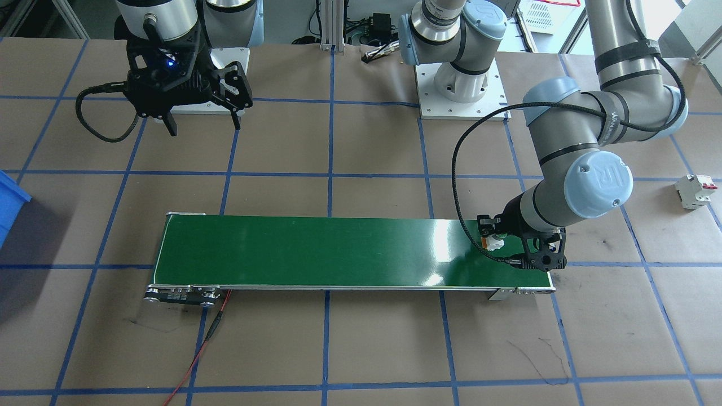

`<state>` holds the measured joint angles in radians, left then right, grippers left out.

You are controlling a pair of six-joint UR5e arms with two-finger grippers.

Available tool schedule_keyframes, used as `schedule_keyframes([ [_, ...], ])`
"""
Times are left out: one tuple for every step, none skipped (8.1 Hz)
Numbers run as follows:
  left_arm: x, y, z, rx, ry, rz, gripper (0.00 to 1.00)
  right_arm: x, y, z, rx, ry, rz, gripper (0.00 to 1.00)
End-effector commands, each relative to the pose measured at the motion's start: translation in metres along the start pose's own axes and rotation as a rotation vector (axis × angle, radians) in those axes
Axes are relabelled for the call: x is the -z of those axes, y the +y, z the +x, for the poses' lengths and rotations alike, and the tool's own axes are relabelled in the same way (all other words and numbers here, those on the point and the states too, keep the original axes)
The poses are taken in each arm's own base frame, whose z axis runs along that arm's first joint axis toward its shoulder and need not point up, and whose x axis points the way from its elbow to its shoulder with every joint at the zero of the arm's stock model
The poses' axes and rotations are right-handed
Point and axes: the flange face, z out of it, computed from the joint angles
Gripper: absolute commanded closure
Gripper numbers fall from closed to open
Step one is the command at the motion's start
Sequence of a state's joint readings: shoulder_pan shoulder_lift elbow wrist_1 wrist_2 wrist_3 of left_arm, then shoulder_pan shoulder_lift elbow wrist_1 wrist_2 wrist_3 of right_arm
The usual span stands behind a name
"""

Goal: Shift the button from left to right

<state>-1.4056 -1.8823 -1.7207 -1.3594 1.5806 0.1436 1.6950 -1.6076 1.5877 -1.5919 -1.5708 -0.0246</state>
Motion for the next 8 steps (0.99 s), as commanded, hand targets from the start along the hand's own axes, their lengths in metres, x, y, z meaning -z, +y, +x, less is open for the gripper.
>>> schedule_keyframes([
  [-0.005, -0.006, 0.002, 0.0, 0.005, 0.008, 1.0, 0.0, 0.0, 0.0, 0.0, 0.0, 0.0, 0.0],
  [-0.005, -0.007, 0.005, -0.003, 0.011, 0.015, 0.79, 0.0, 0.0, 0.0, -0.002, 0.0, -0.001, 0.0],
  [-0.008, -0.023, 0.012, -0.005, 0.08, 0.111, 0.01, 0.0, 0.0, 0.0, 0.0, 0.0, -0.001, 0.0],
  [-0.011, -0.03, 0.019, 0.0, 0.174, 0.14, 0.0, 0.0, 0.0, 0.0, 0.0, 0.0, -0.001, 0.0],
  [-0.004, -0.028, 0.028, 0.031, 0.174, 0.15, 0.0, 0.0, 0.0, 0.0, 0.0, 0.0, -0.001, 0.0],
  [-0.001, -0.023, 0.05, 0.08, 0.173, 0.145, 0.0, 0.0, 0.0, 0.0, 0.0, 0.0, -0.001, 0.0],
  [0.01, -0.013, 0.074, 0.053, 0.162, 0.162, 0.0, 0.0, 0.0, 0.0, 0.0, 0.0, -0.001, 0.0],
  [0.02, -0.004, 0.082, 0.051, 0.162, 0.166, 0.0, 0.0, 0.0, 0.0, 0.0, 0.0, -0.001, 0.0],
])
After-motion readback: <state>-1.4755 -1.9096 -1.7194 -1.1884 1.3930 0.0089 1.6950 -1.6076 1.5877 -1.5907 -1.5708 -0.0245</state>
